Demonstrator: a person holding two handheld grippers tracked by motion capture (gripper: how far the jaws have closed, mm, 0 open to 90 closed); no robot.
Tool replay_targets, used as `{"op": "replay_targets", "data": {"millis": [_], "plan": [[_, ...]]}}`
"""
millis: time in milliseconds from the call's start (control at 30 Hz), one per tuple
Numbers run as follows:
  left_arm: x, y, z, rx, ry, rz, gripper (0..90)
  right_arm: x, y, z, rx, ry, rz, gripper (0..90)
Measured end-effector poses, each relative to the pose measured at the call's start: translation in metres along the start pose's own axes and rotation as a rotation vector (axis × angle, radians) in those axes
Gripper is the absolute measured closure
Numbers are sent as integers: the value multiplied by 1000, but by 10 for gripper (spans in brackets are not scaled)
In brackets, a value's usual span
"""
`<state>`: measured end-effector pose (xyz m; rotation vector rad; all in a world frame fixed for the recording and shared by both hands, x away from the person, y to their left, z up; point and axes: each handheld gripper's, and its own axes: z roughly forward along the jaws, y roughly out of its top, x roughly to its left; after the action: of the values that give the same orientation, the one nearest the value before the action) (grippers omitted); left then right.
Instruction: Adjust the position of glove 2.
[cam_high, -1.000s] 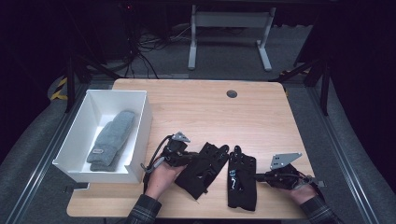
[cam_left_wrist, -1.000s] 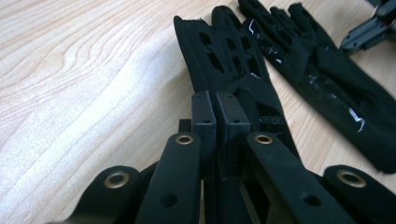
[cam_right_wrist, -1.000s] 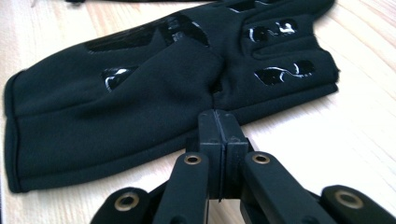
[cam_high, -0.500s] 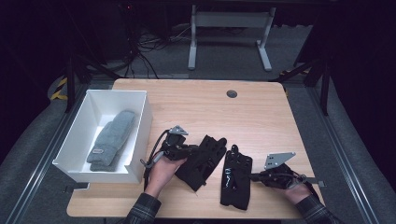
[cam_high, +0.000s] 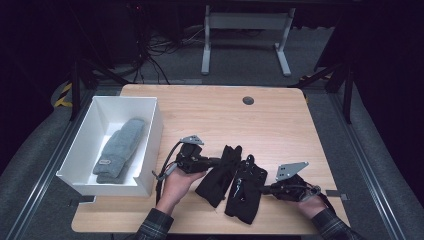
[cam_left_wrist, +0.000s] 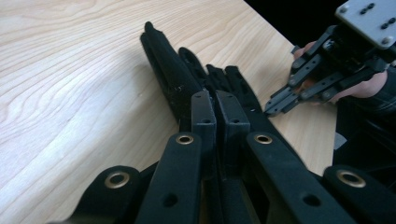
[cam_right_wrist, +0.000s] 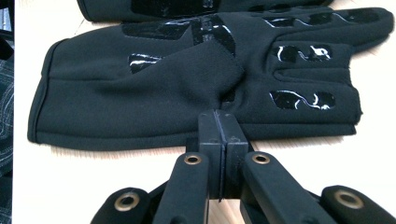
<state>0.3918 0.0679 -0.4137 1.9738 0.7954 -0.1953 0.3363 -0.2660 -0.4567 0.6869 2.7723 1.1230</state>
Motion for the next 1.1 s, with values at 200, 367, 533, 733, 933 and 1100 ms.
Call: {"op": "replay_targets", "data": {"millis": [200,367,533,733,933,1100], "plan": [[-3,3,1,-4,-21,7,876,1,6,7,-4,8,-12,900],[-4,7,3,-14,-32,6,876,-2,10,12,-17,9,-1,900],[-6,9,5,-16,-39,7,876,-2,16,19,-23,4,-8,900],[-8,10,11,-8,-42,10,876,1,27,31,-28,-4,-21,900],[-9,10,16,5,-41,14,877,2,35,39,-33,-5,-32,900],[-9,8,25,27,-43,11,876,3,40,45,-39,-8,-38,900]]}}
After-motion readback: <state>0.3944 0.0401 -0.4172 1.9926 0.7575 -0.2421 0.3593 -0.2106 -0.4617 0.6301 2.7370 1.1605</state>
